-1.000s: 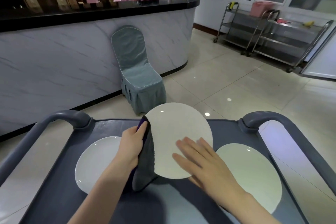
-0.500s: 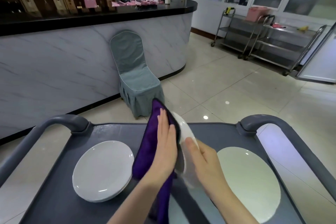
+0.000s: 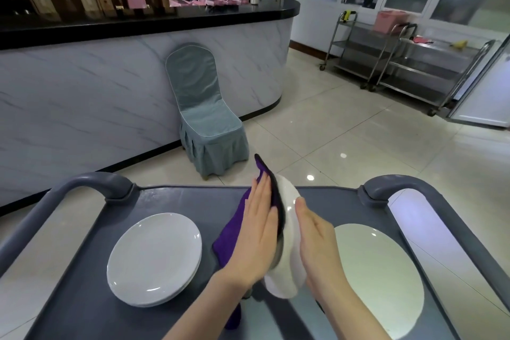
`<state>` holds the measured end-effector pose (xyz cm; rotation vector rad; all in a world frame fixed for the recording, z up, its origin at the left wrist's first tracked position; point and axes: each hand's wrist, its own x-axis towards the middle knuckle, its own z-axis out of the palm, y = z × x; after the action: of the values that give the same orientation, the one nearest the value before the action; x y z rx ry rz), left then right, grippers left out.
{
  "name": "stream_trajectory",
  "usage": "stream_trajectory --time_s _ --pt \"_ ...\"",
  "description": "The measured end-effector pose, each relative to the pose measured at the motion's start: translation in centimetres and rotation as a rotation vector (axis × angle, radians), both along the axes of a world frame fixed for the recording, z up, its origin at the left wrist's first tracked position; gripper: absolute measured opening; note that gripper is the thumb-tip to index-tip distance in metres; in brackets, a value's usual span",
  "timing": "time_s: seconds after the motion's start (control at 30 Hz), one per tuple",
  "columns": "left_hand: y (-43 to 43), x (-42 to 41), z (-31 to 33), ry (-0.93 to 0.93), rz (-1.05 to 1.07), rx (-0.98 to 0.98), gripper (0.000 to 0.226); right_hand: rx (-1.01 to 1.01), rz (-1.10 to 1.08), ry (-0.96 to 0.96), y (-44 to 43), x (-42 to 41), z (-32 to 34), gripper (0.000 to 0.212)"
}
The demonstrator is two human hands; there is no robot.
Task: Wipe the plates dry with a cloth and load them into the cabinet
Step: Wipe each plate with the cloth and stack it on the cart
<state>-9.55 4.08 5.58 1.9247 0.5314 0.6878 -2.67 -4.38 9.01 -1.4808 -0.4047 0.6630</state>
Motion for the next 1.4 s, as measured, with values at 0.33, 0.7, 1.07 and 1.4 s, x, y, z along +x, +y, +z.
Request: stream_trajectory --time_s 0.33,0.7,1.07,1.4 --pt "1.3 0.0 -0.6 0.037 -0.086 0.19 0.057 0.021 0.091 0.013 -0.4 0.0 -0.6 0.031" --pt "3.2 -3.2 -2.7 0.115 -0.173 0.386 0.059 -0.025 0.211 0.297 -3.6 3.8 0.1 0.041" --pt "3.4 -3.8 -3.0 0.026 -0.074 0.091 0.059 0.099 0.064 0.409 -2.9 5.6 0.6 0.037" --pt "0.1 -3.5 -5.3 -0.002 0.097 0.159 0.062 0.287 -0.144 0.523 -1.7 4.5 -0.7 0.028"
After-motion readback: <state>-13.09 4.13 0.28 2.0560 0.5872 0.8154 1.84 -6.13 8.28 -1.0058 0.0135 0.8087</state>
